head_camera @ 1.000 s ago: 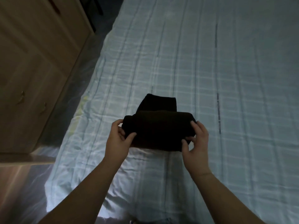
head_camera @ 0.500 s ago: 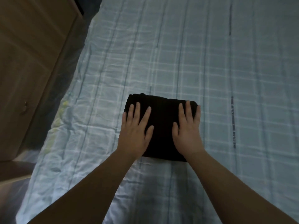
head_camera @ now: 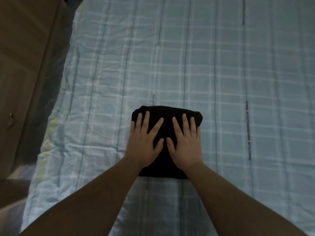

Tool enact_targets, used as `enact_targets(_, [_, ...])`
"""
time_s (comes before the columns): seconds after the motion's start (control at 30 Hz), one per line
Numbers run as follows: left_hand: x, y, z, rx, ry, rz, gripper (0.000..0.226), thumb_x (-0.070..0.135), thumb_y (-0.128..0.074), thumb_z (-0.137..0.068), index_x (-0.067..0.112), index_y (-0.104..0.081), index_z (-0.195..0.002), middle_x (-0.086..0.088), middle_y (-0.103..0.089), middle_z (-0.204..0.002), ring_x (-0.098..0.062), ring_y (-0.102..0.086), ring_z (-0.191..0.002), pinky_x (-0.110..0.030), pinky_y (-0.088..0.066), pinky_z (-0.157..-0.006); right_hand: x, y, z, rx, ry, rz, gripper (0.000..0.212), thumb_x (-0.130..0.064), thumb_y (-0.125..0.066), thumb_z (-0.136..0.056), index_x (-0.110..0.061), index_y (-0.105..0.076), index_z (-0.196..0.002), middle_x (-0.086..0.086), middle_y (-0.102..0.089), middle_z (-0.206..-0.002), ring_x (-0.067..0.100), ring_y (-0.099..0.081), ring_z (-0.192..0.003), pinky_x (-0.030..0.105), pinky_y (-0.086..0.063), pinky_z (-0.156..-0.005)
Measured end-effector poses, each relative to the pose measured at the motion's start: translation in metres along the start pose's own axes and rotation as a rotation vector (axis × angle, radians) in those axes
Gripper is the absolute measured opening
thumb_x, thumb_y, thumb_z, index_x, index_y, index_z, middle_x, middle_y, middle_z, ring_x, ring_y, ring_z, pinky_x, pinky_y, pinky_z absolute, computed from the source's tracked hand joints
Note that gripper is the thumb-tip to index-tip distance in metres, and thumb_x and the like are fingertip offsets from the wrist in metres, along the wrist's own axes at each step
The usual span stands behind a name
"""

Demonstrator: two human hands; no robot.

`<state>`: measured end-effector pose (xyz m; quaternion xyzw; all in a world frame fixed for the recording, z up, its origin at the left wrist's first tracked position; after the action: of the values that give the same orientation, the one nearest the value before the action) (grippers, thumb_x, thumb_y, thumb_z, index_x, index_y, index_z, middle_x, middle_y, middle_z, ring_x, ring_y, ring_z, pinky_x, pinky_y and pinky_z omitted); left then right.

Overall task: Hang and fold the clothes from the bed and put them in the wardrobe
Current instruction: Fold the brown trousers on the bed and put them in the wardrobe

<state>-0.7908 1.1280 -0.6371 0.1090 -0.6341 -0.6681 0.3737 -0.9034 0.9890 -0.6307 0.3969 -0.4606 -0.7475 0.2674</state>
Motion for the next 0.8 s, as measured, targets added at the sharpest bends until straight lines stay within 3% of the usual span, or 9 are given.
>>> enact_targets(0.13, [-0.011,-0.013,-0.020,-0.018,0.001,0.115,0.067,0.052,-0.041,-0.095,0.039,-0.018,-0.156,-0.013,-0.002,-0.167,-0.034,0.004,-0.154,-0.061,-0.017,-0.119,0.016,-0.013,-0.022,0.017,0.016,-0.194,0.069,-0.049,-0.041,-0.096,-0.032,-0.017,-0.159,0.003,-0.004,-0.169,0.024,0.011,-0.155,0.055,-0.012,-0.124])
enact_targets(0.23, [-0.018,-0.025,-0.026,0.021,-0.024,0.178,0.066,0.048,-0.047,-0.093,0.035,-0.025,-0.155,-0.014,-0.007,-0.166,-0.036,0.000,-0.153,-0.063,-0.022,-0.117,0.024,-0.026,-0.027,0.036,0.036,-0.302,0.069,-0.043,-0.047,-0.095,-0.032,-0.021,-0.158,0.000,-0.003,-0.169,0.021,0.011,-0.155,0.050,-0.009,-0.125])
enact_targets(0.57, [-0.032,-0.042,-0.044,0.057,-0.029,0.238,0.063,0.043,-0.049,-0.089,0.033,-0.035,-0.150,-0.014,-0.021,-0.162,-0.037,-0.013,-0.151,-0.057,-0.022,-0.118,0.036,-0.041,-0.050,0.093,0.058,-0.443,0.063,-0.037,-0.052,-0.091,-0.022,-0.039,-0.151,0.007,-0.024,-0.163,0.024,-0.005,-0.154,0.031,-0.003,-0.124])
enact_targets(0.8, [-0.019,-0.019,-0.033,0.029,0.001,0.231,0.061,0.044,-0.046,-0.092,0.036,-0.033,-0.150,-0.013,-0.019,-0.163,-0.036,-0.014,-0.151,-0.058,-0.023,-0.118,0.025,-0.019,-0.038,0.082,0.035,-0.415,0.062,-0.040,-0.046,-0.093,-0.026,-0.037,-0.153,0.003,-0.021,-0.164,0.025,-0.005,-0.154,0.037,-0.006,-0.124])
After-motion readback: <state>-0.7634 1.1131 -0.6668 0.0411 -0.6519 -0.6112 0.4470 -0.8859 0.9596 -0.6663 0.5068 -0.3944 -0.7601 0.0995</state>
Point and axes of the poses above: each hand's wrist, its own z-axis away from the middle knuckle, its own y-axis out of the back of the hand, x = y × z, the point moved 1 cm from there along -z, towards the middle knuckle
